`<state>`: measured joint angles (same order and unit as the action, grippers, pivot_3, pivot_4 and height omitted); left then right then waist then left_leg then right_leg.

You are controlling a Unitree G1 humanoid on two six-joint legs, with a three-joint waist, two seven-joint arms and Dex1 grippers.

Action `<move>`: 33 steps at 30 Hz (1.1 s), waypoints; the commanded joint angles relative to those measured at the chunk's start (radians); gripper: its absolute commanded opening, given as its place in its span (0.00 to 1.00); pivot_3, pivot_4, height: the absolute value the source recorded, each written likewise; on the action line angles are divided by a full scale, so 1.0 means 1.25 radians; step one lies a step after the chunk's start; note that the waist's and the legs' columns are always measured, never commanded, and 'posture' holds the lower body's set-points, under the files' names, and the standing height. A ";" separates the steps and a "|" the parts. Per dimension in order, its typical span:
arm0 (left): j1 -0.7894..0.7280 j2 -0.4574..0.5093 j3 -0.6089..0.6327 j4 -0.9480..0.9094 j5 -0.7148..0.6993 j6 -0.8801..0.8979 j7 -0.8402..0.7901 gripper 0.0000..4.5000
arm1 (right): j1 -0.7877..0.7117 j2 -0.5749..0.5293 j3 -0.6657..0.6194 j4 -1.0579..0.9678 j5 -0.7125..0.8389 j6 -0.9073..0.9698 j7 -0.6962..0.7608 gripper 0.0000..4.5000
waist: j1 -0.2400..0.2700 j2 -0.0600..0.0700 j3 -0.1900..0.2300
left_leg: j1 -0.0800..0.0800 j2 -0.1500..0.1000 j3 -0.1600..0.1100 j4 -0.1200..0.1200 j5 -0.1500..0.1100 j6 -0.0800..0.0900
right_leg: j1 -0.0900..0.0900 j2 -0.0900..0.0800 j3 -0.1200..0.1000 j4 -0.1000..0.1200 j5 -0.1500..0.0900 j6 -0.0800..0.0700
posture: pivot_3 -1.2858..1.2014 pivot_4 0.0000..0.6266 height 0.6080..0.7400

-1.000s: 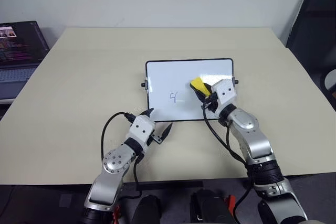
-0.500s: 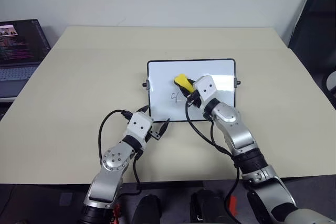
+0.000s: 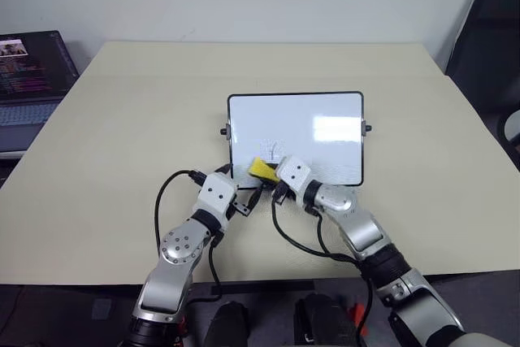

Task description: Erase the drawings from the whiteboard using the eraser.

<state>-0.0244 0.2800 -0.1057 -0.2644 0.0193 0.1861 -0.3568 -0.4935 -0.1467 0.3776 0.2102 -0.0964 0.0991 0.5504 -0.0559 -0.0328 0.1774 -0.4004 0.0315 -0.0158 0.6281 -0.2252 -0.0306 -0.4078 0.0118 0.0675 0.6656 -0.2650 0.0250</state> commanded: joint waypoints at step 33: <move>0.026 -0.005 -0.014 -0.087 -0.013 0.016 -0.007 1.00 | -0.095 -0.085 -0.109 0.112 -0.062 -0.071 -0.160 0.25 | 0.016 -0.001 -0.002 | 0.004 0.000 0.002 0.002 0.002 0.002 | 0.003 0.001 0.001 0.000 0.003 -0.005 | 0.52 0.24 1.00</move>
<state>0.0215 0.2781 -0.1209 -0.3309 0.0116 0.2139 -0.3650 -0.5798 -0.2382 0.3196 0.3029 -0.1487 0.0041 0.4297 -0.0361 -0.0341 0.1755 -0.3961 0.0308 -0.0134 0.6302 -0.2226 -0.0269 -0.4046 0.0136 0.0685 0.6656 -0.2609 0.0185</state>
